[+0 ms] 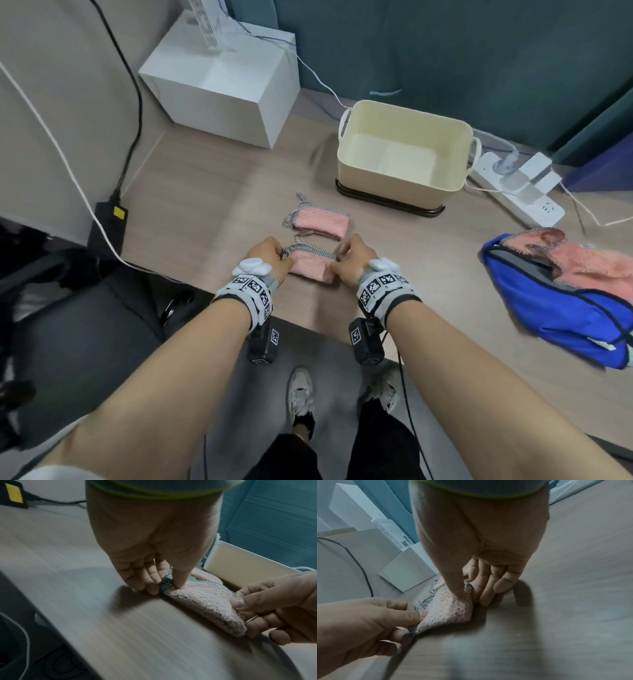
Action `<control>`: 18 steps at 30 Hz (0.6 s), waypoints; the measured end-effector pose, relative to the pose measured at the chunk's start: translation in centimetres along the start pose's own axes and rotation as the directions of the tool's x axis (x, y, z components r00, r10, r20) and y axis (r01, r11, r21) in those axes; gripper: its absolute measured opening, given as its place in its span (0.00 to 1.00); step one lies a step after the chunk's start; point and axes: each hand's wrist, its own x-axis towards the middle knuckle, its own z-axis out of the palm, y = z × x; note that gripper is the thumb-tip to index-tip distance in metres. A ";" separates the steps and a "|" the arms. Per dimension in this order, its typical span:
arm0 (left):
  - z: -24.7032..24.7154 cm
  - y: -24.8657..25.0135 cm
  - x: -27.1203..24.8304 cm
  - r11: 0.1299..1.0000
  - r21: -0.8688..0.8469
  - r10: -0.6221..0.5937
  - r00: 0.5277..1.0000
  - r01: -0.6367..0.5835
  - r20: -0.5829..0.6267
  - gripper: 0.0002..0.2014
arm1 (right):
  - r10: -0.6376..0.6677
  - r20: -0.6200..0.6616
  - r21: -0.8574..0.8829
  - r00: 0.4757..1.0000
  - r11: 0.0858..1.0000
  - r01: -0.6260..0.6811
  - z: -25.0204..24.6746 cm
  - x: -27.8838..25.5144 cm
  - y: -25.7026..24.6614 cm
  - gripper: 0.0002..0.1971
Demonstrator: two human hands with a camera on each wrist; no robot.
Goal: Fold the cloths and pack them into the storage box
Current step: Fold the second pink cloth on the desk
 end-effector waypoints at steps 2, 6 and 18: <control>-0.4 -0.7 0.7 1.000 -0.004 -0.010 1.000 0.010 -0.005 0.15 | 0.000 -0.022 0.027 1.000 1.000 0.000 0.5 0.4 -0.9 0.20; -1.0 -1.6 2.0 1.000 -0.016 -0.004 1.000 0.004 0.001 0.15 | 0.031 -0.079 0.052 0.996 0.998 -0.027 1.2 1.9 -1.9 0.24; -0.7 0.9 2.8 0.999 -0.035 0.036 0.999 -0.035 0.029 0.17 | 0.118 -0.177 0.026 0.977 0.993 -0.115 -0.6 3.5 -0.6 0.28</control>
